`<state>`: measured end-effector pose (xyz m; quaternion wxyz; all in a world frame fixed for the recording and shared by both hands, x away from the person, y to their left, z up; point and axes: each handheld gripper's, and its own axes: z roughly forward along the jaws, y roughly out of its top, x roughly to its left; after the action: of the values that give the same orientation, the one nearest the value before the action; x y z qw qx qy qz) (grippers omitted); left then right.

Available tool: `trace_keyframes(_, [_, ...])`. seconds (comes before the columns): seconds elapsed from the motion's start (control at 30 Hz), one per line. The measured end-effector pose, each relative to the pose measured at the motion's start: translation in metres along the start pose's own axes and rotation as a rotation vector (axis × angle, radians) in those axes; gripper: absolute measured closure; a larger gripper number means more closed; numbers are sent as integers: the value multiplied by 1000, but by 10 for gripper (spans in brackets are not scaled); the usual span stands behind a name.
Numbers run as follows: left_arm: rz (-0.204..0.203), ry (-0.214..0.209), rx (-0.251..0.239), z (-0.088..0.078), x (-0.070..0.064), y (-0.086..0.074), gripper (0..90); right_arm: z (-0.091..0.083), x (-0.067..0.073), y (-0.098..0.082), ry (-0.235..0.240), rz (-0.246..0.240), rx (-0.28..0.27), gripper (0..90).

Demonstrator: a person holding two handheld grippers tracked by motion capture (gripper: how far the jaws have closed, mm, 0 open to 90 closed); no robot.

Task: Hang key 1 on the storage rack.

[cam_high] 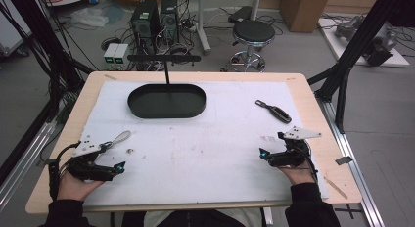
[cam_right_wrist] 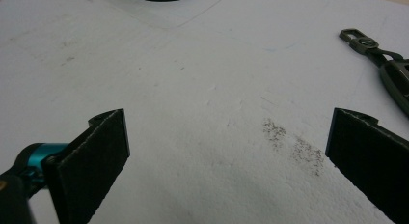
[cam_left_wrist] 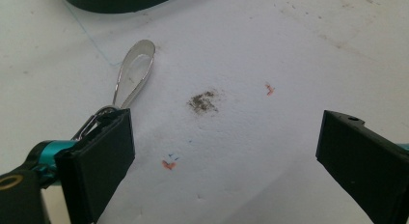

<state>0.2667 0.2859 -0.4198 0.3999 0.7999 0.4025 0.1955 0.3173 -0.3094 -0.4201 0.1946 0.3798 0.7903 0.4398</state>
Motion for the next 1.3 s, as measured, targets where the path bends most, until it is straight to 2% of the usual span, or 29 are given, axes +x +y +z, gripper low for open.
trace_keyframes(0.23, [22,13,34,5,3,6,69,-1,-4,-2,-10,18,0,8])
trace_keyframes(0.43, [36,25,81,10,14,14,69,-1,-3,-1,-12,15,-2,8])
trace_keyframes(0.73, [29,5,136,25,29,19,73,-2,-2,-1,-16,17,-9,8])
trace_keyframes(0.93, [61,9,193,34,37,36,74,-1,-2,-2,-15,15,-5,8])
trace_keyframes(1.03, [59,16,211,36,43,44,75,-2,-3,-2,-21,15,-8,8])
trace_keyframes(1.1, [43,17,207,37,48,47,75,-2,-3,-2,-28,23,-2,8])
trace_keyframes(1.2, [47,22,220,39,51,50,75,-3,-5,-2,-37,33,1,8])
trace_keyframes(1.3, [60,5,252,45,53,55,83,-2,-5,-3,-37,31,0,8])
